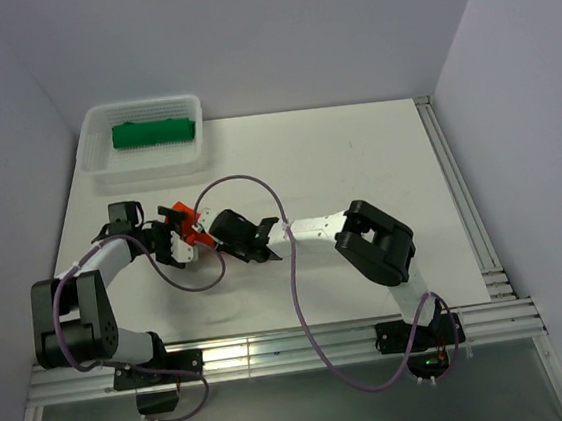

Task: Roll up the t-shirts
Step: Place the rolled tshirt into the container

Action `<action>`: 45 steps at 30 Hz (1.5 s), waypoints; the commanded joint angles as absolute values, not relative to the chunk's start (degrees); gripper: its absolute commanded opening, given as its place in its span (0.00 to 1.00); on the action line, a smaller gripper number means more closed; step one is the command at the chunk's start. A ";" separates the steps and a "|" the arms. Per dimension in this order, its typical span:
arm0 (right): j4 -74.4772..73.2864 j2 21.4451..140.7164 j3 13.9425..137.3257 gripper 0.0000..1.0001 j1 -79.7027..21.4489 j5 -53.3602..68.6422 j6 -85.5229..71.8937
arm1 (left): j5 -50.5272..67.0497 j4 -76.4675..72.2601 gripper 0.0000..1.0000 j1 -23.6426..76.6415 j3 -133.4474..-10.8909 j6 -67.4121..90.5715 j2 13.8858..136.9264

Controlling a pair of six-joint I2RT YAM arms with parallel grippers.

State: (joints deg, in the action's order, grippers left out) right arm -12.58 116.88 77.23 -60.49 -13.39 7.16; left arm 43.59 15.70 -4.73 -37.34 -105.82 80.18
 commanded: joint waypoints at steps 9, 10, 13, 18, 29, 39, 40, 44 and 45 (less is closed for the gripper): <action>-26.54 121.47 71.90 0.00 -61.00 -6.77 4.92 | 39.12 19.42 1.00 -1.32 -43.59 -111.17 86.66; -26.54 121.38 71.81 0.00 -61.00 -6.77 4.92 | 37.89 19.95 1.00 -1.14 -43.59 -111.79 86.92; -26.98 121.38 71.89 0.00 -61.00 -6.33 4.92 | 36.21 20.57 0.99 -0.62 -43.16 -112.59 87.71; -27.69 121.55 72.33 0.00 -61.00 -7.03 4.92 | 39.63 16.70 0.99 -0.61 -43.42 -111.36 87.45; -27.77 121.55 72.42 0.00 -61.08 -6.68 4.75 | 44.03 8.77 0.99 -0.53 -42.79 -107.40 83.67; -28.12 121.55 72.33 0.00 -61.08 -5.63 4.75 | 39.29 21.97 1.00 0.60 -50.00 -113.03 89.73; -28.04 121.55 72.33 0.00 -61.08 -5.62 4.75 | 39.11 22.32 0.99 1.22 -50.71 -113.03 90.35; -28.21 121.64 72.25 0.00 -61.26 -6.68 4.40 | 37.44 22.59 0.99 2.54 -54.04 -113.91 93.77; -28.30 121.81 72.42 0.00 -61.35 -7.29 4.39 | 36.75 23.02 1.00 2.90 -54.66 -113.38 94.39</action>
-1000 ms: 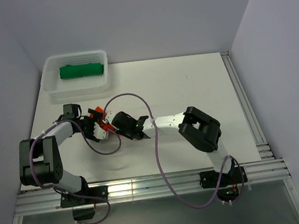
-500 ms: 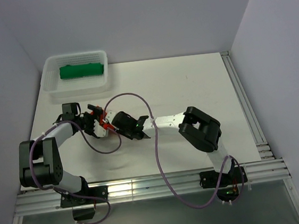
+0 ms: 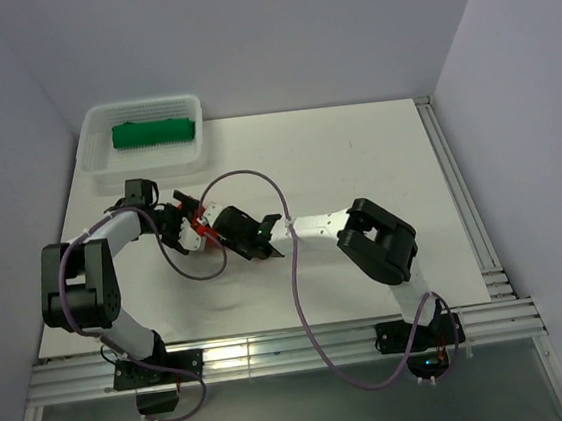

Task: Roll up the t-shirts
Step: Place the rolled tshirt into the container

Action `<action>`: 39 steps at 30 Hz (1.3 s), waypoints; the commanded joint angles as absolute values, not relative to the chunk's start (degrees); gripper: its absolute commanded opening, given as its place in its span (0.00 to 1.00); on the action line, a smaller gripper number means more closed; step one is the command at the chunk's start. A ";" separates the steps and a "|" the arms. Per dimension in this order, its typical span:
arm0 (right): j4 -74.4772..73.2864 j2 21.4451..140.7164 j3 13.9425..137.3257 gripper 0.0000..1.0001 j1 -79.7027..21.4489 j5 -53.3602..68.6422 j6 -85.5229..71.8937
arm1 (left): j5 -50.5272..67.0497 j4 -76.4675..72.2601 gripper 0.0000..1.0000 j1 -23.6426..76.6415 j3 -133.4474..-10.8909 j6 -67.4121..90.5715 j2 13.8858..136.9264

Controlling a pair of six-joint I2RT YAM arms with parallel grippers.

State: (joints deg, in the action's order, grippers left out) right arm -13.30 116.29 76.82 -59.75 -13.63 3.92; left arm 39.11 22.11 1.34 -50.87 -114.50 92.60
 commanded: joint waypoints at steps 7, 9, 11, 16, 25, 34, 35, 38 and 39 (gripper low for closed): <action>-28.91 121.55 72.42 0.00 -61.87 -8.35 4.22 | 31.99 26.12 0.99 5.45 -56.52 -115.31 97.12; -29.27 121.55 72.60 0.00 -62.05 -8.79 4.22 | 31.38 26.54 0.99 5.54 -56.86 -115.40 97.47; -29.09 121.20 72.42 0.00 -62.05 -8.61 4.22 | 29.19 28.12 0.93 6.15 -57.22 -115.92 98.26; -28.83 120.85 72.25 0.00 -62.05 -8.53 4.13 | 24.87 28.03 0.48 6.86 -54.58 -117.34 97.56; -29.27 121.29 72.51 0.00 -62.31 -4.49 5.01 | 24.08 29.87 0.08 6.77 -51.76 -112.33 95.53; -36.29 124.19 75.76 0.00 -62.14 7.47 6.42 | 18.20 36.11 0.00 6.42 -51.51 -113.11 97.21; -36.56 124.02 75.76 0.00 -62.14 7.47 6.33 | 17.50 36.30 0.00 6.42 -51.07 -113.64 97.03; -34.64 122.52 74.62 0.00 -62.14 3.62 4.58 | 16.61 33.07 0.00 6.42 -49.31 -112.16 96.24; -34.11 121.30 74.45 0.00 -61.88 3.34 4.31 | 16.70 32.61 0.00 6.42 -49.39 -111.02 96.15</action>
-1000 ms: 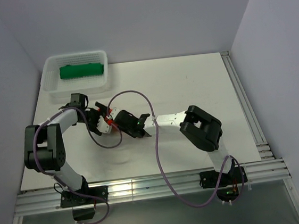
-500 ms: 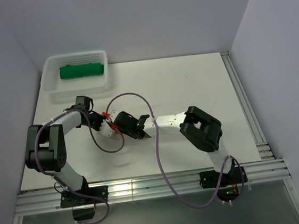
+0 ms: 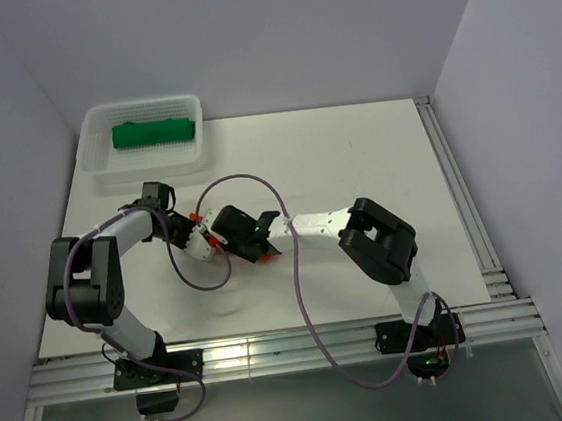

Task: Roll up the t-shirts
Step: Place the rolled tshirt into the container

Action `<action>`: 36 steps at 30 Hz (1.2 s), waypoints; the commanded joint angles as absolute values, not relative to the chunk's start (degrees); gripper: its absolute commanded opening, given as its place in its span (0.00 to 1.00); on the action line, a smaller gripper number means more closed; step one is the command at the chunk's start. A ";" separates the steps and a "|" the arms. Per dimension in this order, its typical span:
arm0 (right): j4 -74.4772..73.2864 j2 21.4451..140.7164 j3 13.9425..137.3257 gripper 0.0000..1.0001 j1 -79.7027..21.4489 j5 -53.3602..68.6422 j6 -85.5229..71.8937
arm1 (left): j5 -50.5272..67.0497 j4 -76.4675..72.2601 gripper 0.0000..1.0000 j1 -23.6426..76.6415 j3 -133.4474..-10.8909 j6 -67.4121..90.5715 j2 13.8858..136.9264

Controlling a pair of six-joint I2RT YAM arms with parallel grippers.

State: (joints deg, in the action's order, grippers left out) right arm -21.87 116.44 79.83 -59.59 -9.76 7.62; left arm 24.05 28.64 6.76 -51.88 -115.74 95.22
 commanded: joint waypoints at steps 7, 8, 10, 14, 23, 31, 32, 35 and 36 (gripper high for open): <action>-35.94 117.95 79.27 0.00 -58.01 2.54 4.92 | 18.55 40.43 0.00 6.07 -59.93 -105.56 97.48; -36.82 117.95 80.58 0.00 -57.66 2.98 5.36 | 17.07 40.52 0.00 6.06 -60.20 -105.99 97.21; -37.44 118.21 81.82 0.00 -56.61 2.64 6.06 | 15.13 40.69 0.00 5.98 -60.90 -106.35 96.68; -39.64 119.79 86.48 0.00 -55.46 0.36 6.59 | 13.09 41.92 0.00 5.10 -64.33 -105.47 97.38; -44.56 121.29 102.71 0.00 -52.30 -7.37 8.26 | 16.61 41.40 0.00 1.85 -75.93 -103.10 98.61; -46.14 127.00 124.33 0.00 -49.49 -12.04 9.67 | 17.84 38.85 0.00 0.88 -88.93 -96.43 103.52; -45.79 128.31 126.19 0.00 -49.13 -12.56 9.49 | 17.75 38.24 0.00 0.88 -90.08 -95.63 103.97; -41.67 129.11 130.25 0.00 -47.64 -15.72 9.40 | 16.88 32.80 0.00 0.88 -93.86 -93.08 105.99; -39.31 129.29 131.47 0.00 -46.77 -16.43 9.58 | 16.61 30.26 0.00 0.97 -95.96 -91.68 107.39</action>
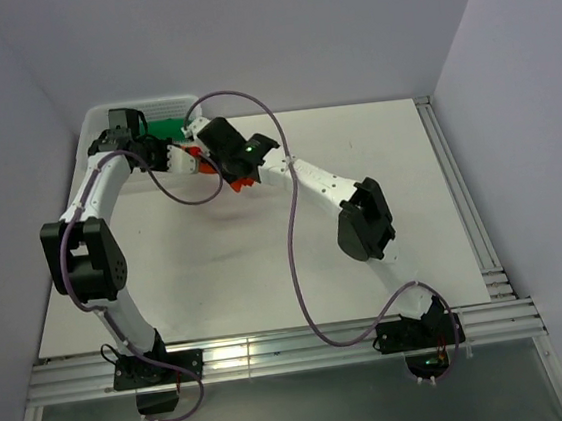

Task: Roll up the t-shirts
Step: Place the rolled tshirt into the container

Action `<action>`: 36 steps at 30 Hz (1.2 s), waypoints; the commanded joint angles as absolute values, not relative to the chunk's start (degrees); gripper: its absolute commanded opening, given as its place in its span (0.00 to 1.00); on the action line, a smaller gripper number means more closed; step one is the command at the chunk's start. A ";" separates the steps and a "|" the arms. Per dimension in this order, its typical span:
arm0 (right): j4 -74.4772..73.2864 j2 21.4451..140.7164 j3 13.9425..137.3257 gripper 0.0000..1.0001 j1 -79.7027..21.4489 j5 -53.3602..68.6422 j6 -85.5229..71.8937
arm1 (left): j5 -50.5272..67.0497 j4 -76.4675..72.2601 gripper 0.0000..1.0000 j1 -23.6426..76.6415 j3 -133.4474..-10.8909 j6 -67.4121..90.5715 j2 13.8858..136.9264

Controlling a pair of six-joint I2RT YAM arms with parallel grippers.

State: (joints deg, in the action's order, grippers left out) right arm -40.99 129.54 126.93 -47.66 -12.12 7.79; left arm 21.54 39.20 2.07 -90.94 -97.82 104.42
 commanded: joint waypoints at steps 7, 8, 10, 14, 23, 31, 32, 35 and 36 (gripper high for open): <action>-30.17 132.80 132.81 0.00 -45.44 -20.92 11.42 | 13.63 24.01 0.00 1.23 -103.45 -85.17 115.66; -29.02 133.15 132.28 0.00 -45.35 -21.27 11.60 | 13.19 22.86 0.00 1.23 -103.27 -84.73 116.45; -26.21 133.94 132.01 0.00 -45.44 -22.23 11.86 | 12.39 20.31 0.00 1.23 -102.57 -83.15 118.91; -25.75 138.86 136.13 0.00 -45.27 -23.12 12.39 | 12.13 20.46 0.00 1.32 -107.64 -79.64 125.83; -21.97 135.53 129.91 0.00 -43.95 -24.35 11.87 | 13.44 23.46 0.00 3.25 -111.54 -75.76 131.22; -19.43 129.04 121.91 0.00 -42.54 -24.61 11.17 | 19.50 33.47 0.00 7.55 -113.73 -74.36 130.70; -18.90 128.33 121.12 0.00 -42.37 -24.61 10.90 | 20.99 33.31 0.00 8.60 -112.60 -73.83 129.82; -17.14 124.55 116.73 0.00 -41.75 -24.70 9.93 | 22.67 31.82 0.00 11.41 -108.82 -72.78 127.45; -15.92 122.28 113.67 0.00 -41.66 -24.61 9.76 | 24.59 31.99 0.00 12.03 -108.37 -71.73 127.01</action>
State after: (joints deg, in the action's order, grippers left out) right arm -19.05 131.13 116.90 -40.58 -23.90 9.89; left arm 24.43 29.80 8.99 -110.54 -77.69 129.16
